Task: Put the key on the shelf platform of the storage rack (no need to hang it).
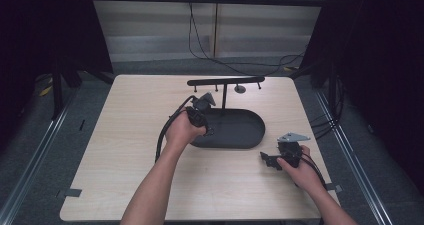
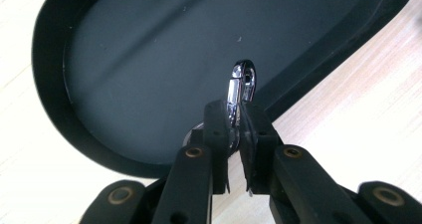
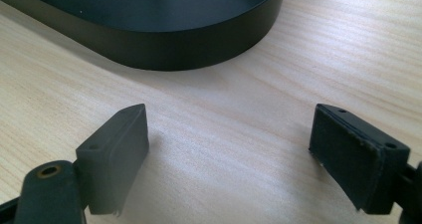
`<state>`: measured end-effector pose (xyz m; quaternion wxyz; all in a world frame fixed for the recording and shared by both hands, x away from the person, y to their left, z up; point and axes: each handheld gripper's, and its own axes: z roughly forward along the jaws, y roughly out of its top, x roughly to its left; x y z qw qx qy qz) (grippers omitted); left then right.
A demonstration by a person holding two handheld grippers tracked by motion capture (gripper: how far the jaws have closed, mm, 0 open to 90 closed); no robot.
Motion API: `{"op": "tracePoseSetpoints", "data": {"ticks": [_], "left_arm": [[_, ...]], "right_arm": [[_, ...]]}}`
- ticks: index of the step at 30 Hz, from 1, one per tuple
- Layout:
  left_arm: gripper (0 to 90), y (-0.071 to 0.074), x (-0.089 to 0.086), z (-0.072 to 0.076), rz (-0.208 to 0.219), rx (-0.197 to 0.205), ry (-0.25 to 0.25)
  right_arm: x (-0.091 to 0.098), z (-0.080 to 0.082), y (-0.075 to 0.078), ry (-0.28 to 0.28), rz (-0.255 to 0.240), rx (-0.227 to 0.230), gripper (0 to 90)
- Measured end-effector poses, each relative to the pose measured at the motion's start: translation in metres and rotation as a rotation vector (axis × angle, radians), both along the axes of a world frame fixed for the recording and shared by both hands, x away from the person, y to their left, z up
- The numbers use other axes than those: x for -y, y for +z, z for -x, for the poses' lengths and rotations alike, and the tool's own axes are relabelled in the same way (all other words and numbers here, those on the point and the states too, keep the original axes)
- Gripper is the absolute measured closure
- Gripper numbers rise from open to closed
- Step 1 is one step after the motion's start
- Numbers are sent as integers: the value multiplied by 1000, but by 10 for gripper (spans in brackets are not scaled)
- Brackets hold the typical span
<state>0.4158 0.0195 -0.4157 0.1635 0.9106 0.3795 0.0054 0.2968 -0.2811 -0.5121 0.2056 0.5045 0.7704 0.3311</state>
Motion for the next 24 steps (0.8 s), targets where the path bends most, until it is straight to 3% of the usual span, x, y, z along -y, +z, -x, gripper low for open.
{"op": "tracePoseSetpoints", "data": {"ticks": [24], "left_arm": [[827,-28,9,-12,-2,-2,21]], "right_arm": [[0,0,0,0,0,0,154]]}}
